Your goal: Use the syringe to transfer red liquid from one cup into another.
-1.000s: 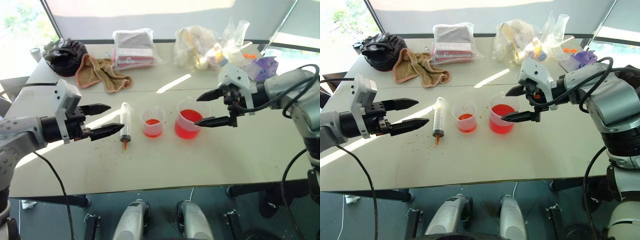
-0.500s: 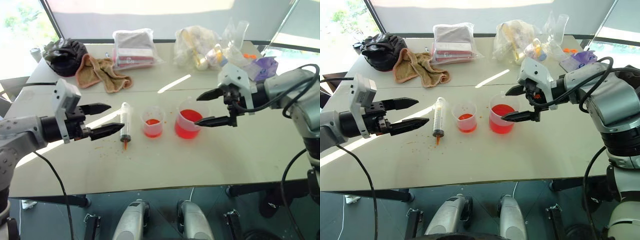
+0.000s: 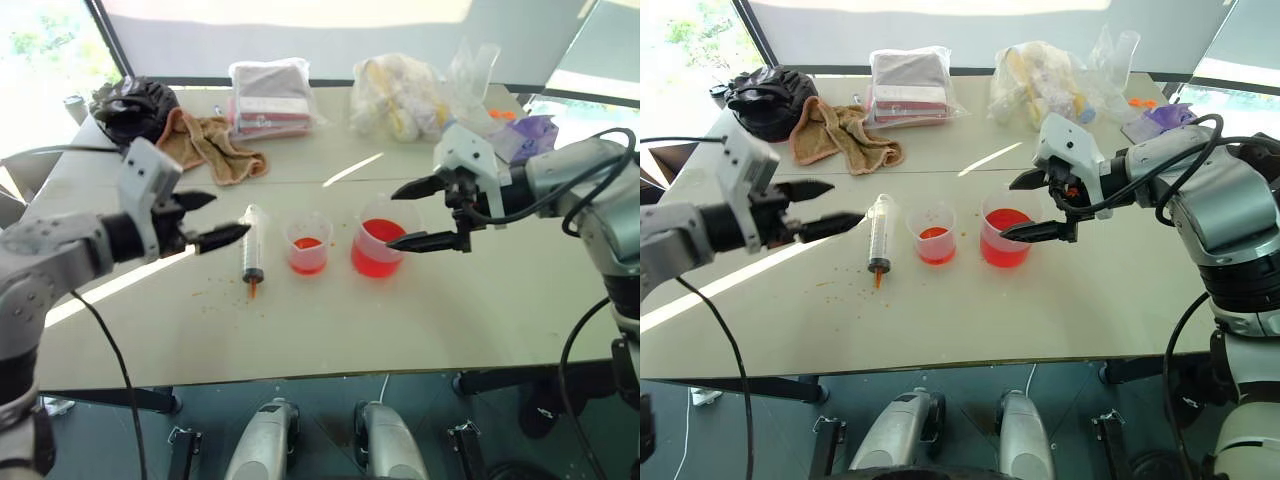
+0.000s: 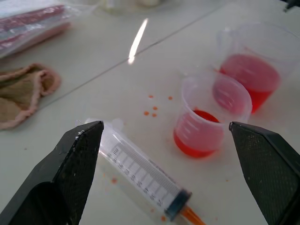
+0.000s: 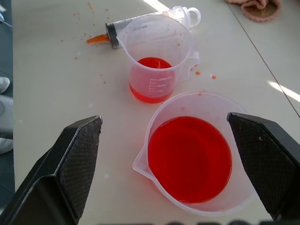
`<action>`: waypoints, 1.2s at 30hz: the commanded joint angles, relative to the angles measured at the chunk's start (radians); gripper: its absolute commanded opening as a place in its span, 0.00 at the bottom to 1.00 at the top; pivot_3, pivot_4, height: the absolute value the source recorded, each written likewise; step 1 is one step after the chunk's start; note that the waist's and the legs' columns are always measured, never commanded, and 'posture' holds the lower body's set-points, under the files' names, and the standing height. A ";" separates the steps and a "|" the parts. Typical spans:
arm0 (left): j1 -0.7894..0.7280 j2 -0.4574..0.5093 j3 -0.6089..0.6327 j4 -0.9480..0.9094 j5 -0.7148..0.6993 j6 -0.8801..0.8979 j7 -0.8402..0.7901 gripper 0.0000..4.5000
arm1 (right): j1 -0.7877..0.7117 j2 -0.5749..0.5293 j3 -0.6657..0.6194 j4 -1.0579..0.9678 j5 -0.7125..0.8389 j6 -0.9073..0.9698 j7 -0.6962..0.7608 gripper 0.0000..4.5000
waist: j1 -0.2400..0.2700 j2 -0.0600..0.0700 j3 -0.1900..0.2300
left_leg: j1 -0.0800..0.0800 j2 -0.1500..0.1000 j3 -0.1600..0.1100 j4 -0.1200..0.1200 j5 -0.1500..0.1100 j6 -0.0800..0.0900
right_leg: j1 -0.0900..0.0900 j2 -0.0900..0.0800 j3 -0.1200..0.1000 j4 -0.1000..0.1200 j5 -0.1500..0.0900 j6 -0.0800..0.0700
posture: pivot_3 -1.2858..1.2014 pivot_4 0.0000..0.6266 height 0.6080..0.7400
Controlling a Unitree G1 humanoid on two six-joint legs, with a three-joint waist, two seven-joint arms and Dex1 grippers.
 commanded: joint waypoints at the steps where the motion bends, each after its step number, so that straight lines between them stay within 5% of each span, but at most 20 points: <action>1: -0.142 -0.088 -0.007 0.076 0.022 0.172 0.164 0.99 | -0.039 -0.004 -0.034 -0.009 0.000 -0.010 0.006 1.00 | -0.001 0.000 0.000 | 0.000 0.000 0.000 0.001 0.000 0.000 | 0.000 0.000 0.000 0.000 0.000 0.000 | 0.52 0.24 1.00; 6: -0.366 -0.245 0.007 0.386 0.087 0.415 0.436 0.99 | -0.113 0.041 -0.012 0.012 -0.021 -0.066 0.020 1.00 | -0.001 -0.001 0.000 | 0.000 0.000 0.000 0.004 0.000 0.000 | 0.001 0.001 0.000 0.003 0.001 0.003 | 0.52 0.24 1.00; 12: -0.524 -0.274 -0.109 0.764 0.002 0.420 0.722 0.99 | -0.203 0.106 0.023 0.090 -0.075 -0.128 0.035 1.00 | -0.008 -0.001 0.000 | 0.001 0.000 0.000 0.004 0.000 0.000 | -0.002 0.001 0.000 0.012 0.002 0.004 | 0.52 0.24 1.00; 18: -0.624 -0.348 -0.077 0.967 -0.054 0.420 0.933 0.99 | -0.193 0.109 0.016 0.089 -0.090 -0.130 0.047 1.00 | 0.003 -0.001 0.001 | 0.001 -0.001 -0.002 0.004 0.002 -0.003 | -0.002 0.000 0.001 0.012 0.002 0.004 | 0.52 0.24 1.00; 25: -0.692 -0.492 0.048 1.061 -0.027 0.420 1.081 0.99 | -0.181 0.113 0.004 0.079 -0.089 -0.116 0.032 1.00 | -0.003 -0.002 0.001 | 0.001 -0.002 -0.002 0.004 0.002 -0.005 | -0.003 -0.001 0.001 0.012 0.002 0.004 | 0.52 0.24 1.00; 36: -0.690 -0.586 0.183 1.105 0.125 0.420 1.219 0.99 | -0.155 0.108 -0.021 0.049 -0.076 -0.086 -0.003 1.00 | 0.002 -0.002 0.001 | 0.001 -0.002 -0.002 0.004 0.001 -0.008 | -0.003 -0.001 0.000 0.013 0.002 0.004 | 0.52 0.24 1.00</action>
